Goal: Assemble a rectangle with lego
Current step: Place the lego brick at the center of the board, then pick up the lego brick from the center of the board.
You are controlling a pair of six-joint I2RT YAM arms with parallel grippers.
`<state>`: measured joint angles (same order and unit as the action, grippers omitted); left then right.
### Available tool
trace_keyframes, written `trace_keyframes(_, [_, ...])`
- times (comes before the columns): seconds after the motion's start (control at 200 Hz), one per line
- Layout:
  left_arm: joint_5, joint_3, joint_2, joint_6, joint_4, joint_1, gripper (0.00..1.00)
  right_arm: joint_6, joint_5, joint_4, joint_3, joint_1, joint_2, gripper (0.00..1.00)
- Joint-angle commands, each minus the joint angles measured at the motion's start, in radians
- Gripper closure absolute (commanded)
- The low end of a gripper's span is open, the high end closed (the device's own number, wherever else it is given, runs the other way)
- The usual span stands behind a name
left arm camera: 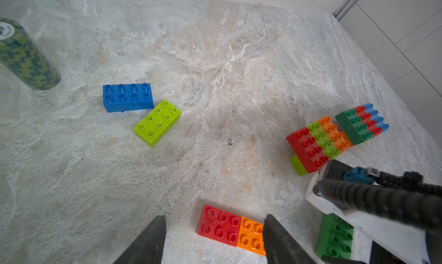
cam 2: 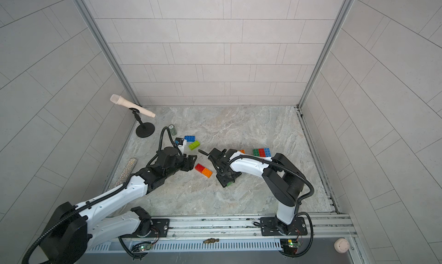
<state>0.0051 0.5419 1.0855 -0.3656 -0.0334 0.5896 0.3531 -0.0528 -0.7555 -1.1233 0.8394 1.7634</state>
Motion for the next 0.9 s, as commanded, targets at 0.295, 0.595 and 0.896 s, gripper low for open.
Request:
trace_keyframes(0.295, [-0.007,0.002,-0.026,0.005,-0.025,0.006,0.31,0.013,0.021,-0.025,-0.006,0.003,-0.008,0.27])
trace_keyframes(0.595, [-0.004,0.003,-0.03,0.008,-0.023,0.006,0.31,-0.026,0.042,-0.03,-0.012,0.003,0.023,0.28])
trace_keyframes(0.896, [-0.029,-0.009,-0.056,0.007,-0.016,0.006,0.32,-0.037,0.024,-0.051,-0.049,0.002,0.004,0.39])
